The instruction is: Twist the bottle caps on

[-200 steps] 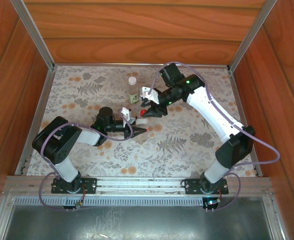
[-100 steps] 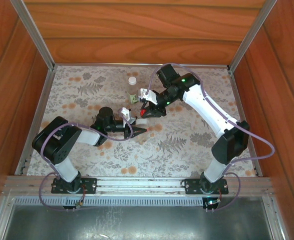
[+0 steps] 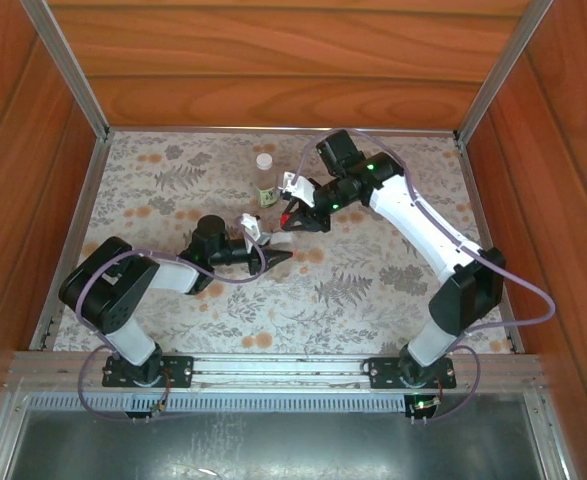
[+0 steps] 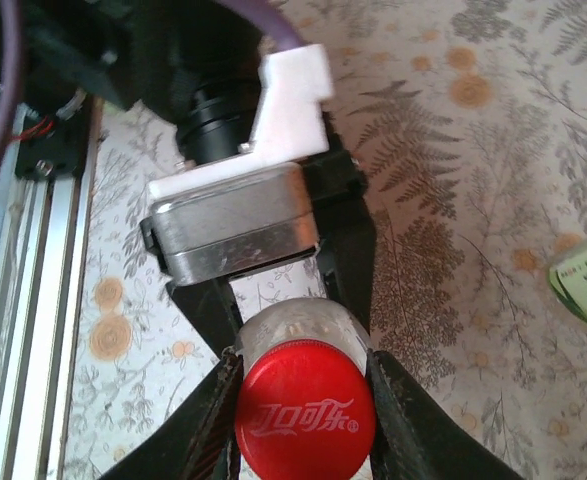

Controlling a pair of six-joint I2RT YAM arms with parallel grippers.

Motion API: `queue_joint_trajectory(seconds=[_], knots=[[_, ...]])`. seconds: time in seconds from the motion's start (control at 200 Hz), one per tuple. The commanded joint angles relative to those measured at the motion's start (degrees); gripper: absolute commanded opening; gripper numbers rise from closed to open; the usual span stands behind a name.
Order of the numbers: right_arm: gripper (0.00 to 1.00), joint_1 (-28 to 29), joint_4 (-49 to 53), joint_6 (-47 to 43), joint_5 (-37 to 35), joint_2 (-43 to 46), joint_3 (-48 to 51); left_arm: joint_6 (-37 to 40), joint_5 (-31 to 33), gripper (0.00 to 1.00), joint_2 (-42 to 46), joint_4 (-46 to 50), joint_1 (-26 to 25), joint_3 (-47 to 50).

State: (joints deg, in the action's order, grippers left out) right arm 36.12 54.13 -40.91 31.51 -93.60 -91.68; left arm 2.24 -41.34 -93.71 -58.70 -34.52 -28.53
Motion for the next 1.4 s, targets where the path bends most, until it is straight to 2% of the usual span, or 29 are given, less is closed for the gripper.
queue_joint_trajectory(seconds=[0.0,0.12,0.245,0.35,0.405,0.47,0.565,0.645,0.775,0.855,0.99,1.07,1.17,1.294,1.394], knots=[[0.32,1.5,-1.1,16.5,-5.4,4.3,4.3,3.1,15.7,0.5,3.9,-0.3,-0.4,1.1],[0.27,3.3,-4.9,32.7,-12.2,6.3,6.6,7.4,24.1,0.5,6.7,0.3,-3.2,1.6],[0.27,5.2,-7.4,46.2,-16.7,7.1,8.7,12.4,33.0,0.49,7.8,1.0,-7.4,1.2],[0.27,8.3,-7.7,54.1,-28.0,8.9,10.0,16.3,40.2,0.49,7.5,0.9,-10.3,0.5],[0.26,8.8,-6.6,59.2,-31.2,9.2,9.6,19.4,43.5,0.49,7.3,0.9,-12.2,0.0],[0.25,9.0,-4.7,61.9,-32.9,9.6,8.9,21.8,46.1,0.49,7.1,0.9,-13.4,-0.5],[0.28,9.0,-5.5,61.8,-32.8,11.0,9.5,22.0,45.7,0.49,6.9,1.0,-13.6,-0.8],[0.37,9.0,-5.7,58.3,-31.4,11.3,9.3,21.5,42.5,0.49,6.7,1.4,-13.4,-0.5],[0.6,8.9,-10.1,47.4,-27.6,13.8,11.3,20.0,33.8,0.5,7.0,5.5,-12.2,-0.3],[0.67,8.7,-14.0,38.4,-26.3,16.5,13.7,17.4,27.0,0.5,8.2,6.9,-10.4,0.6],[0.78,7.9,-18.9,20.7,-19.1,20.6,18.6,14.0,14.4,0.5,10.2,10.1,-6.0,1.6],[0.79,7.4,-19.3,9.5,-11.5,21.8,20.7,14.1,7.9,0.5,11.2,13.0,-4.3,1.6],[0.79,6.5,-13.4,-0.1,-6.5,19.6,18.1,14.4,3.4,0.5,12.3,15.6,-3.0,1.8],[0.78,5.4,-5.1,-7.3,-2.7,15.3,12.6,14.0,-1.4,0.5,12.8,17.6,-1.5,1.6],[0.71,5.3,-0.6,-9.8,-2.2,12.0,8.7,13.9,-3.2,0.5,12.8,18.1,-1.2,1.3]])
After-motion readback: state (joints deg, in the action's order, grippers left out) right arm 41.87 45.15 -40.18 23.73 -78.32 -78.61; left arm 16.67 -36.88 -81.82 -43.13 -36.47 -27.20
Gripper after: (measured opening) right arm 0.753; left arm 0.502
